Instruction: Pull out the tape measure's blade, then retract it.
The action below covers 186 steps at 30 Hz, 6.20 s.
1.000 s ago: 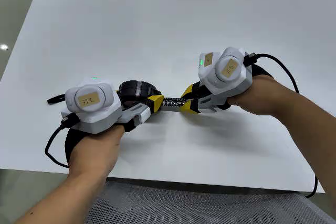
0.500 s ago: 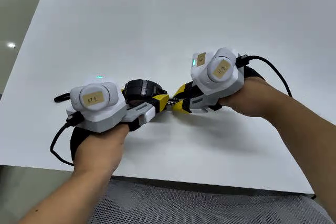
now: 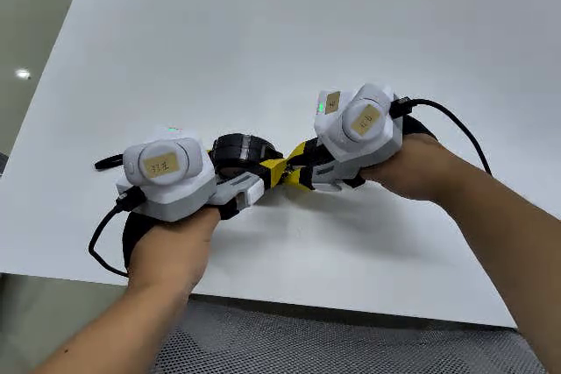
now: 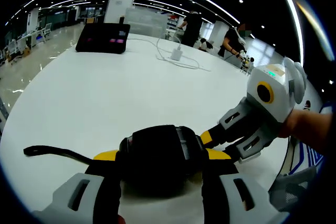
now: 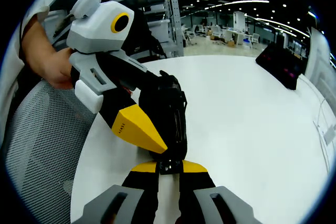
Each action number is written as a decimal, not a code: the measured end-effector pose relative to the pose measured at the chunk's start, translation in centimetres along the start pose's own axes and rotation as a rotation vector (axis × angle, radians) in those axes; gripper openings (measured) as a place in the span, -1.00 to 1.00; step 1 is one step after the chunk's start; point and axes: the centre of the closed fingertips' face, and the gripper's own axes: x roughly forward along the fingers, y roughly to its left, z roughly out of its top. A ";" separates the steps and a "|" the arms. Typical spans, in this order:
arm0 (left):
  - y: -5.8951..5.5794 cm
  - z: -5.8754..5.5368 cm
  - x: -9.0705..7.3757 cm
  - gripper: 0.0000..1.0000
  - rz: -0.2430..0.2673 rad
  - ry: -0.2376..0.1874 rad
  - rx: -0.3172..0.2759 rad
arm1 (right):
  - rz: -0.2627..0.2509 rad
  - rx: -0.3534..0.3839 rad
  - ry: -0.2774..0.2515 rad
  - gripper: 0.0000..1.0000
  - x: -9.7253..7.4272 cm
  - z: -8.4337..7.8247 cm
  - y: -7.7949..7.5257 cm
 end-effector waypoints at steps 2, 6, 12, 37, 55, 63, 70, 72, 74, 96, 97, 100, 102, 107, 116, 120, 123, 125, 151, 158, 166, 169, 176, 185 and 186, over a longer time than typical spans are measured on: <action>0.0 0.0 0.0 0.16 -0.003 -0.001 -0.001 | 0.000 -0.007 0.003 -0.78 0.0 0.0 0.0; -0.1 0.0 0.0 0.17 -0.008 0.005 0.001 | -0.001 -0.021 0.009 -0.77 0.1 0.0 0.0; -0.1 0.0 0.0 0.18 -0.017 0.011 0.009 | -0.008 -0.030 0.015 -0.75 -0.1 -0.1 0.1; 0.1 -0.1 -0.4 0.22 -0.025 0.017 0.072 | -0.031 0.032 -0.021 -0.38 -1.7 0.6 -0.1; 0.5 0.4 -2.2 0.50 -0.043 0.029 0.252 | -0.110 0.077 -0.051 0.02 -4.9 -0.3 0.8; -0.5 0.0 -2.8 0.54 -0.097 0.050 0.323 | -0.151 0.105 -0.069 0.13 -6.6 -0.9 1.0; -0.8 0.0 -3.6 0.59 -0.132 0.057 0.383 | -0.190 0.124 -0.068 0.24 -8.1 -1.6 0.9; -0.7 0.0 -3.8 0.63 -0.144 0.054 0.389 | -0.198 0.133 -0.074 0.25 -8.5 -1.7 1.0; -0.7 0.1 -4.1 0.64 -0.151 0.054 0.403 | -0.207 0.136 -0.069 0.28 -8.8 -1.9 1.1; 0.3 -0.4 -6.3 0.86 -0.197 0.057 0.471 | -0.273 0.191 -0.086 0.44 -11.7 -3.9 1.9; 0.2 -0.4 -6.4 0.87 -0.203 0.053 0.476 | -0.278 0.193 -0.085 0.44 -11.9 -4.0 1.9; 0.3 -0.3 -6.6 0.90 -0.207 0.046 0.487 | -0.287 0.203 -0.083 0.46 -12.3 -4.4 2.1; 0.2 -0.4 -6.7 0.92 -0.214 0.045 0.496 | -0.291 0.210 -0.082 0.46 -12.7 -4.7 2.2; 0.6 -0.3 -6.9 0.97 -0.216 0.046 0.510 | -0.297 0.220 -0.085 0.47 -13.3 -5.4 2.7; 1.7 -0.3 -7.6 0.98 -0.208 0.055 0.522 | -0.311 0.227 -0.102 0.56 -14.2 -6.1 3.2; 2.0 -0.1 -7.8 0.98 -0.200 0.052 0.526 | -0.315 0.226 -0.103 0.59 -14.5 -6.4 3.5; 2.1 -0.3 -8.0 0.98 -0.201 0.053 0.535 | -0.320 0.226 -0.106 0.62 -14.7 -6.5 3.6; 2.1 -0.4 -8.1 0.98 -0.205 0.057 0.540 | -0.324 0.227 -0.108 0.65 -14.8 -6.7 3.7; 1.8 -1.2 -9.8 0.98 -0.279 0.087 0.579 | -0.367 0.248 -0.109 0.91 -17.0 -8.4 5.3; 2.0 -1.3 -10.2 0.98 -0.285 0.089 0.573 | -0.376 0.255 -0.090 0.98 -17.4 -9.4 5.7; 2.2 -1.5 -10.3 0.98 -0.288 0.092 0.576 | -0.382 0.260 -0.073 0.98 -18.1 -10.0 5.9; 2.3 -1.4 -10.3 0.98 -0.284 0.088 0.589 | -0.387 0.262 -0.067 0.98 -18.4 -10.2 5.9; 2.3 -1.7 -10.5 0.98 -0.293 0.098 0.582 | -0.393 0.267 -0.056 0.98 -19.2 -10.7 6.0; 2.4 -1.7 -10.5 0.98 -0.294 0.102 0.586 | -0.393 0.279 -0.046 0.98 -19.5 -11.3 6.3; 2.4 -1.7 -10.5 0.98 -0.294 0.103 0.584 | -0.392 0.280 -0.045 0.98 -19.5 -11.3 6.3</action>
